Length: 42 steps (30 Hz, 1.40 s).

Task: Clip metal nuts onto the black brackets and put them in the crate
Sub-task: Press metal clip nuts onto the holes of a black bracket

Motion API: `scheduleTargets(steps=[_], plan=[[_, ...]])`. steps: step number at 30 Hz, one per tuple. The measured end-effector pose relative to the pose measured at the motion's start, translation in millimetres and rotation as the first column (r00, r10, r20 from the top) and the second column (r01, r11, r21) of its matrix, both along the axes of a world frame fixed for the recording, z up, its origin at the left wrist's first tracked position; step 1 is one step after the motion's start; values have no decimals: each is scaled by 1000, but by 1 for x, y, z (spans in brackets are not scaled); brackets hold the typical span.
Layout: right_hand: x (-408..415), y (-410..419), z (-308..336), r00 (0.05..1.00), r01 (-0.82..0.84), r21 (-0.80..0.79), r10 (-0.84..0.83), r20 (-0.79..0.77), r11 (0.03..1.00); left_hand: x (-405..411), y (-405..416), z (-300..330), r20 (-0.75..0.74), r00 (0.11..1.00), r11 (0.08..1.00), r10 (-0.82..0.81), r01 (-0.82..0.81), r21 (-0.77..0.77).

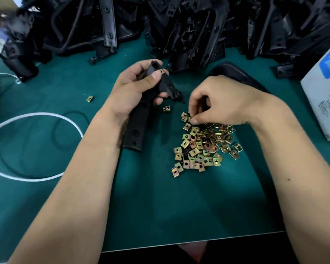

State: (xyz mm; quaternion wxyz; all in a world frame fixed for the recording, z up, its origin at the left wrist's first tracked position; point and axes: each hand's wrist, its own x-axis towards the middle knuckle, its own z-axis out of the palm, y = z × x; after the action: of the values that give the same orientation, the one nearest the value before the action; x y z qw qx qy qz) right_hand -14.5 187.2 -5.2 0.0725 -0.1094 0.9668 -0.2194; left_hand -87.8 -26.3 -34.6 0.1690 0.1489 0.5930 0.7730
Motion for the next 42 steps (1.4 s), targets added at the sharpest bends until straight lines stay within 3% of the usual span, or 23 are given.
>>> scheduleTargets(steps=[4, 6, 9, 11, 13, 21, 25, 31, 42], plan=[[-3, 1, -4, 992, 90, -163, -103, -70, 982, -5, -2, -1, 45, 997, 995, 69, -72, 71], [-6, -1, -8, 976, 160, -345, -201, -87, 925, -6, -5, -1, 99, 993, 993, 57, -67, 96], [-9, -14, -16, 933, 238, -722, -361, -16, 649, -6, -6, -3, 85, 996, 996, 26, -33, 86], [-9, -24, -18, 916, 277, -852, -390, 95, 443, -4, -6, -4, 8, 1000, 1000, 7, -7, 14], [-9, -31, -20, 907, 323, -890, -375, 193, 322, -4, -6, -4, -47, 999, 999, -8, 6, -49], [-7, -38, -19, 885, 406, -914, -257, 389, 15, -4, -9, -3, -125, 990, 993, -70, 57, -108], [-7, -44, -22, 874, 396, -918, -290, 389, -38, -4, -8, -4, -122, 987, 991, -105, 95, -90], [-8, -54, -26, 844, 394, -919, -392, 366, -11, -4, -6, -6, -110, 989, 992, -102, 93, -82], [-6, -55, -27, 826, 386, -911, -386, 410, -142, -5, -5, -7, -78, 993, 993, -91, 85, -76]])
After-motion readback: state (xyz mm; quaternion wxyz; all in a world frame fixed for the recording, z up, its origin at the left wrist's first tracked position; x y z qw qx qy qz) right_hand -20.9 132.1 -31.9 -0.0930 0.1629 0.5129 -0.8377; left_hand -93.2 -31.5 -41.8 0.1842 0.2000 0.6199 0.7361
